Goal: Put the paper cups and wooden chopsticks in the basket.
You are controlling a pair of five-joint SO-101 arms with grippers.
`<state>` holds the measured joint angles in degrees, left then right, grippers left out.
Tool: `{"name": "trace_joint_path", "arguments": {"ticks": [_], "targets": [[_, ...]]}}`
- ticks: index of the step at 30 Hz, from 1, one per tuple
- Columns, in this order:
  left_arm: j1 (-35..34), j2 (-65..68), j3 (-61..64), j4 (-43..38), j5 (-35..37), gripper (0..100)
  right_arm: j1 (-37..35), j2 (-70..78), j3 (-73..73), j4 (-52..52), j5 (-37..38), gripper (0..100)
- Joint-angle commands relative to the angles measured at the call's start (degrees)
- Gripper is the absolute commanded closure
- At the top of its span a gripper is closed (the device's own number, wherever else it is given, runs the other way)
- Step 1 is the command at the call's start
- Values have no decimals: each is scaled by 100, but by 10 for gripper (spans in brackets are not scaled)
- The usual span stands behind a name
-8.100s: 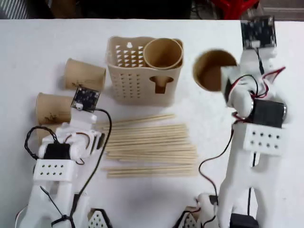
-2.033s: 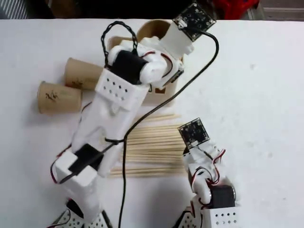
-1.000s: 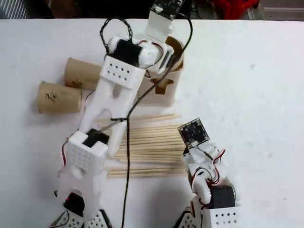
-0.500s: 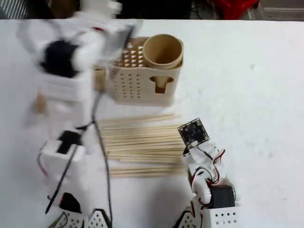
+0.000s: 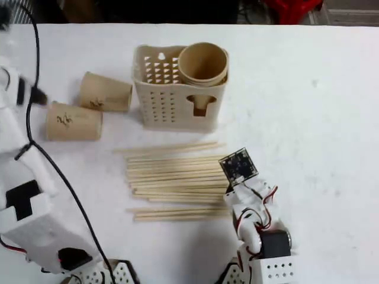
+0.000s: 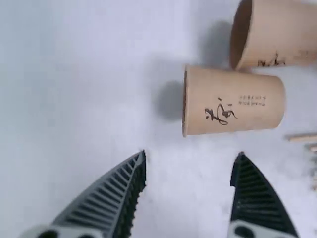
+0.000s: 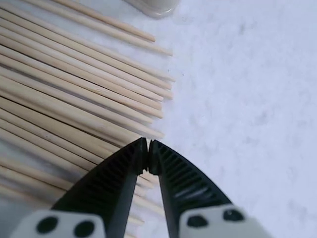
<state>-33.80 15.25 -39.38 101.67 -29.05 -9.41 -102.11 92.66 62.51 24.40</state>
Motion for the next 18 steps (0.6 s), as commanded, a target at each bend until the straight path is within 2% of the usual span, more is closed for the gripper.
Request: {"name": "trace_joint_path", "arguments": {"ticks": [1, 6, 10, 18], "targets": [[-22, -163, 897, -475, -378, 713, -75, -22, -18, -145, 70, 981], [-13, 356, 1081, -897, -404, 713, -75, -22, -18, -127, 70, 981], [119, 892, 1073, -905, -1011, 712, -75, -22, -18, -127, 70, 981], [462, 1543, 738, -862, -1099, 713, -75, -22, -18, -127, 70, 981]]}}
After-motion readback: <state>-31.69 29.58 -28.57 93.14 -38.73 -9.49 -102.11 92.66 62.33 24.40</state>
